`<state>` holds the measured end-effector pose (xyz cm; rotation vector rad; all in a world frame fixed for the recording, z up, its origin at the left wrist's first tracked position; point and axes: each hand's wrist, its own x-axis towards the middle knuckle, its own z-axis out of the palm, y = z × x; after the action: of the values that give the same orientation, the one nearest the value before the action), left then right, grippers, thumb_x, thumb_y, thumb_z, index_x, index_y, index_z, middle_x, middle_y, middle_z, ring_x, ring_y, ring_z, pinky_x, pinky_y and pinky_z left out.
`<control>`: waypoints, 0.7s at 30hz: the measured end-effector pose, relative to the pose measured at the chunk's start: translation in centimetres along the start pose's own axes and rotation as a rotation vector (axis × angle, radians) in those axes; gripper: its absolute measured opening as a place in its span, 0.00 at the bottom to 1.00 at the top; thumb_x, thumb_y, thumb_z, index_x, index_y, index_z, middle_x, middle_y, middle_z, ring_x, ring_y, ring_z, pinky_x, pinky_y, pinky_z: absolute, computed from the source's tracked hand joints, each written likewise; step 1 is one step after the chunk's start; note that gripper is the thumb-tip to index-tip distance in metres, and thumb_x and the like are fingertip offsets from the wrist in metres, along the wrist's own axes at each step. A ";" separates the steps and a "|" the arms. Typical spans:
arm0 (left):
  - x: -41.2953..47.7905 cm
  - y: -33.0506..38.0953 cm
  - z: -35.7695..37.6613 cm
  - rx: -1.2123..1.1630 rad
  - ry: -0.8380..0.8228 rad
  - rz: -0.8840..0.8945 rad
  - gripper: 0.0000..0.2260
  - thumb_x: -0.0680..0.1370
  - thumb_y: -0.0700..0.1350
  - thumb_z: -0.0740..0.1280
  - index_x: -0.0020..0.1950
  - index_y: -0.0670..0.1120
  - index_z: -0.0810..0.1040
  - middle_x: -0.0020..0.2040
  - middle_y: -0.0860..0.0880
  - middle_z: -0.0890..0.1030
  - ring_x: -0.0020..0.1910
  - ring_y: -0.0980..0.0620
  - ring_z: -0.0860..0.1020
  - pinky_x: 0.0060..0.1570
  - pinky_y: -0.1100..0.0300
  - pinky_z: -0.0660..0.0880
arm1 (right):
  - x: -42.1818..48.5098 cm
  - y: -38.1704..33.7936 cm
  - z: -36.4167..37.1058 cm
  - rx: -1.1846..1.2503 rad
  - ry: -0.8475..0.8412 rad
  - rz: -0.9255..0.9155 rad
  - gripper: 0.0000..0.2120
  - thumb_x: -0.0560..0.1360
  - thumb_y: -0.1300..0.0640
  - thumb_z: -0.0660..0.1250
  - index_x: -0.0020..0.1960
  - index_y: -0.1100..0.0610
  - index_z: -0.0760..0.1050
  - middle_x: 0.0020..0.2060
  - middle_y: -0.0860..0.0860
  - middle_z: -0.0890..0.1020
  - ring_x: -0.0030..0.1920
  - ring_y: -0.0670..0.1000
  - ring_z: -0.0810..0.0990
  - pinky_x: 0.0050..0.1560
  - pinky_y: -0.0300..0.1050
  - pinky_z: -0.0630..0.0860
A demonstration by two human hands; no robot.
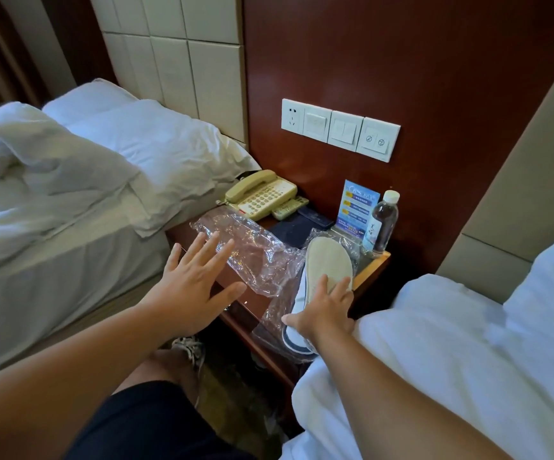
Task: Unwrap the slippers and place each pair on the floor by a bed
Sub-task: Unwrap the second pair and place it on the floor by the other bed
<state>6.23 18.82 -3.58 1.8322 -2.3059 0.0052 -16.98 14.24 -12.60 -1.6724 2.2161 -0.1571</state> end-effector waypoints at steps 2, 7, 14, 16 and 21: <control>-0.3 -0.2 0.0 0.008 -0.009 -0.005 0.36 0.74 0.74 0.41 0.78 0.61 0.39 0.78 0.55 0.39 0.76 0.54 0.33 0.73 0.46 0.34 | 0.0 -0.3 0.1 0.010 -0.003 0.023 0.59 0.63 0.34 0.73 0.78 0.50 0.37 0.76 0.59 0.35 0.76 0.62 0.46 0.62 0.60 0.70; -1.0 -1.1 -0.5 -0.010 -0.025 -0.009 0.36 0.74 0.74 0.42 0.78 0.60 0.41 0.79 0.55 0.41 0.76 0.54 0.34 0.74 0.46 0.35 | 0.4 -1.1 -0.8 0.124 0.011 0.121 0.46 0.71 0.53 0.65 0.79 0.50 0.40 0.75 0.57 0.34 0.74 0.60 0.49 0.62 0.59 0.72; -0.8 -2.1 -1.2 -0.029 -0.028 -0.024 0.38 0.73 0.75 0.44 0.78 0.60 0.42 0.78 0.56 0.43 0.76 0.54 0.36 0.74 0.45 0.36 | 0.5 -1.0 -2.0 0.416 0.234 0.124 0.35 0.75 0.62 0.59 0.79 0.54 0.50 0.77 0.52 0.56 0.73 0.58 0.63 0.65 0.59 0.71; -0.6 -2.1 -1.2 -0.033 -0.042 -0.041 0.37 0.74 0.72 0.49 0.78 0.60 0.42 0.79 0.55 0.44 0.77 0.53 0.39 0.74 0.46 0.37 | 0.3 -1.5 -2.9 0.588 0.352 0.057 0.33 0.75 0.65 0.57 0.79 0.54 0.53 0.77 0.50 0.59 0.73 0.57 0.65 0.65 0.54 0.71; 0.0 -1.4 -2.3 -0.232 -0.029 -0.070 0.27 0.77 0.63 0.60 0.75 0.63 0.58 0.74 0.58 0.64 0.70 0.53 0.67 0.68 0.57 0.65 | -1.1 -4.2 -5.5 0.924 0.350 -0.145 0.19 0.76 0.61 0.65 0.67 0.53 0.75 0.59 0.50 0.81 0.56 0.53 0.80 0.50 0.43 0.75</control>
<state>7.91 18.76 -1.52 1.8028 -2.1551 -0.2883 -14.88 13.33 -6.01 -1.2974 1.7458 -1.3587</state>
